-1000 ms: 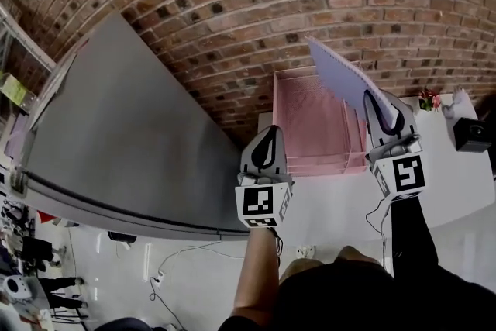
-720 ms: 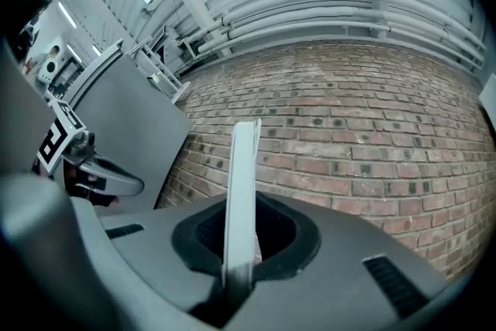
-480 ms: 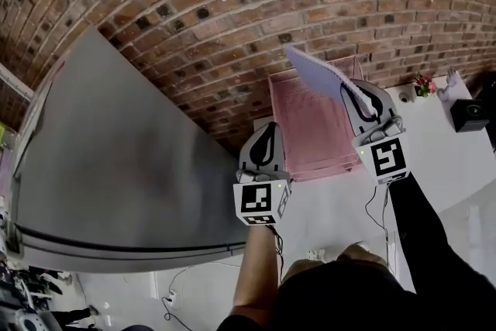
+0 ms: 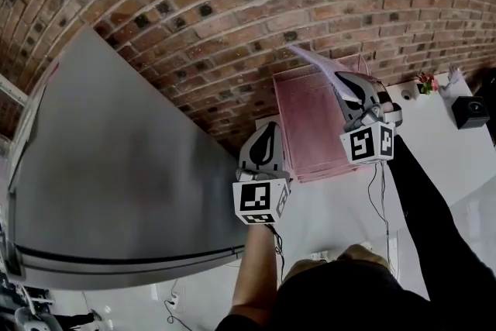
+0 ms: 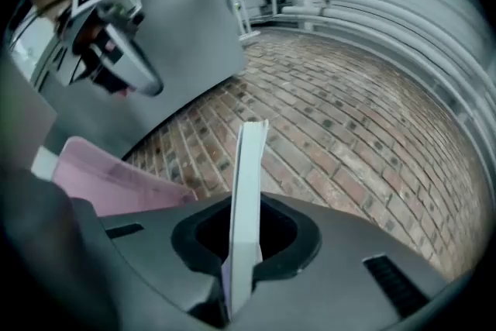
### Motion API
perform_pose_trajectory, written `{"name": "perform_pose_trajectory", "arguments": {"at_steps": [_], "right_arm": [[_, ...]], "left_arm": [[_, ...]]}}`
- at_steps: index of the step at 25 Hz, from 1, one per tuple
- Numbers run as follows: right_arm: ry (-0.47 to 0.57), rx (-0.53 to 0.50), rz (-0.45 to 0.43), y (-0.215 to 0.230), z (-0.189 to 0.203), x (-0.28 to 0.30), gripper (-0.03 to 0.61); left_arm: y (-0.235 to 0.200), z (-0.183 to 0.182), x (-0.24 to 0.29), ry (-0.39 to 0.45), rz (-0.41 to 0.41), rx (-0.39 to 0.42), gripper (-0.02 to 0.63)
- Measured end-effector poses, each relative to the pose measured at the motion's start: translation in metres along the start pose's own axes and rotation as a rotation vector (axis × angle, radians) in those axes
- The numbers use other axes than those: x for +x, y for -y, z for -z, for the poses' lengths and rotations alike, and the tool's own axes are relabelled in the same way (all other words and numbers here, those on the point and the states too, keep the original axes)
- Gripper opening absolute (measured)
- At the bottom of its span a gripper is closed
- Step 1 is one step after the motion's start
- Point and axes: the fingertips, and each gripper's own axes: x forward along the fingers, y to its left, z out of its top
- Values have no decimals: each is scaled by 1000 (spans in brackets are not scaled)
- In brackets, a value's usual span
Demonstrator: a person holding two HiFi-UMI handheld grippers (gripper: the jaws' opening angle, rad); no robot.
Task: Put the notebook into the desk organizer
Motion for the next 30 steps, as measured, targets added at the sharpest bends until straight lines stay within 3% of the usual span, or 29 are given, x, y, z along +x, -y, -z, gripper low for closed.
{"name": "perform_pose_trajectory", "arguments": {"at_steps": [3,7,14,21,25,30], "right_arm": [[-37,-218,-158,-57,15,16,44],[-67,-294,-340,-111,20,23,44],[-125,-250,-417,-128,19,28,44],[-204,-150,-568,-141,21,27,58],[-245,-132,-603,-144,22,26,58],[-277,-37,-654,-151,23,22,75]], "left_arm": [[-1,4,-1,-8,16,-1,20],[-4,5,-5,-10,21,0,20],[-14,13,-15,-15,-10,-24,20],[-17,13,-19,-15,-18,-37,20],[-13,13,-20,-20,-13,-42,20],[-7,11,-18,-27,10,-28,20]]}}
